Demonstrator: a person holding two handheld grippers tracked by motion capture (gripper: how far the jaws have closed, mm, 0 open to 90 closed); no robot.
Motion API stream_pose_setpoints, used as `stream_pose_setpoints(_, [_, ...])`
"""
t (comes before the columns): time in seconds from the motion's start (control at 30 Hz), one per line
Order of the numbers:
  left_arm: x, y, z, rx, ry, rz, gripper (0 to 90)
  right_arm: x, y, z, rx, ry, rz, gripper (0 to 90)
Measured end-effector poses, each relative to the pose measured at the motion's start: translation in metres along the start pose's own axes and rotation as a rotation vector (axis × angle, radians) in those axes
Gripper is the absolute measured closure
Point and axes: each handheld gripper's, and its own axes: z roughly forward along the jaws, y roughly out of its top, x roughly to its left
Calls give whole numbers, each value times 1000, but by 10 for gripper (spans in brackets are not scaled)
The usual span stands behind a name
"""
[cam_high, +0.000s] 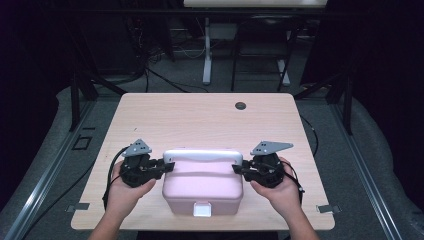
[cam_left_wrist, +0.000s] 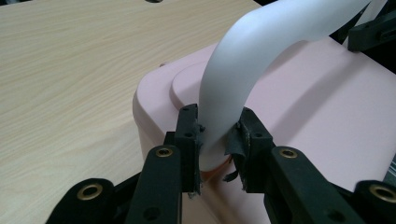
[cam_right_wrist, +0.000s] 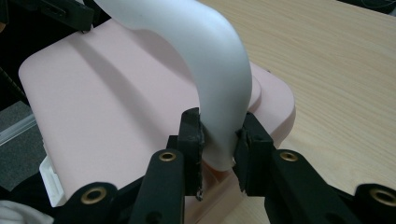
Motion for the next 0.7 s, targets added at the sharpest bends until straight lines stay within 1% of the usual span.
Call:
stream_pose_setpoints(0.13, [0, 0, -1, 5, -3, -8, 734, 0, 0, 0, 1, 7, 1, 739])
stream_pose_setpoints(0.43, [1, 2, -3, 3, -7, -5, 733, 1, 1, -1, -3, 9, 3, 739])
stream_pose_setpoints(0.53, [1, 2, -4, -4, -6, -2, 733, 1, 2, -2, -7, 8, 2, 739])
stream_pose_setpoints(0.57, [1, 3, -4, -8, -10, -9, 733, 1, 2, -2, -8, 9, 2, 739])
stream_pose_setpoints(0.67, [1, 4, -6, -10, -14, -9, 733, 2, 3, -3, -18, 10, 0, 739])
stream_pose_setpoints(0.7, [2, 4, -7, -11, -14, -3, 734, 2, 3, -3, -20, 11, -2, 739])
